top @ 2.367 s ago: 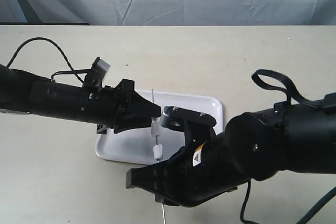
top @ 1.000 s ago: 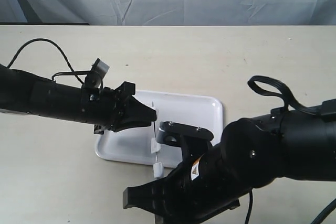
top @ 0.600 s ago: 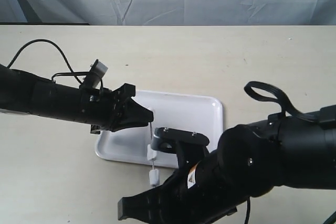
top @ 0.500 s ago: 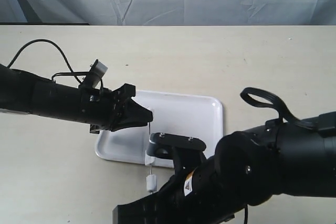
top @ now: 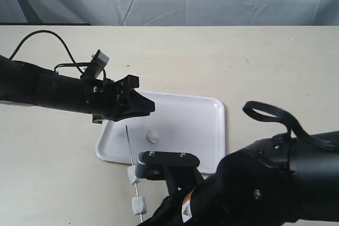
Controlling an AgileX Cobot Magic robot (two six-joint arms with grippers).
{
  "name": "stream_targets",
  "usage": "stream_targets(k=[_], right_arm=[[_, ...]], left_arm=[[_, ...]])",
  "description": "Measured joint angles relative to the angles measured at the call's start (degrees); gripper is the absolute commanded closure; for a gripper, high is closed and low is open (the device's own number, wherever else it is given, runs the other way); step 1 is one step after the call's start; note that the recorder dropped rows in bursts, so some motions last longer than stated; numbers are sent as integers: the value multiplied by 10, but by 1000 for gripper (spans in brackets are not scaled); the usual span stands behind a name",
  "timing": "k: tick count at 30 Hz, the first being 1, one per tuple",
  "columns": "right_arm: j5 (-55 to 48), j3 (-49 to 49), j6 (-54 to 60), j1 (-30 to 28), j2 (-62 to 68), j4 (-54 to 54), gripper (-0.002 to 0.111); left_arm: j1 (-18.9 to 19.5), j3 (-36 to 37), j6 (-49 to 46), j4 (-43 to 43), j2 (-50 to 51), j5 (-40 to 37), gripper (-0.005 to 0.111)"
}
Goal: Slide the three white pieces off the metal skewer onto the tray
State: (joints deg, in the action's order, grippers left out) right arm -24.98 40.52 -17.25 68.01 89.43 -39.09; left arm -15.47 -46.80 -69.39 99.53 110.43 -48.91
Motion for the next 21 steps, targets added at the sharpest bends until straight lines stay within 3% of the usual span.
stream_targets(k=[3,7,9,14,21], right_arm=[[-19,0,-80,0,-9,104,109],[-146,0,-329,0,-13,394,109],[-98,0,-382,0,-18,459,109],[7,0,-448,-40,9,495,109],[97,3,-451,-94,11,497,109]], left_arm=[[1,0,1,0,0,1,83],[31,0,12,0,0,-25,73],[34,0,30,0,0,-64,73],[19,0,40,-10,0,-158,74],[19,7,41,-24,0,-161,74]])
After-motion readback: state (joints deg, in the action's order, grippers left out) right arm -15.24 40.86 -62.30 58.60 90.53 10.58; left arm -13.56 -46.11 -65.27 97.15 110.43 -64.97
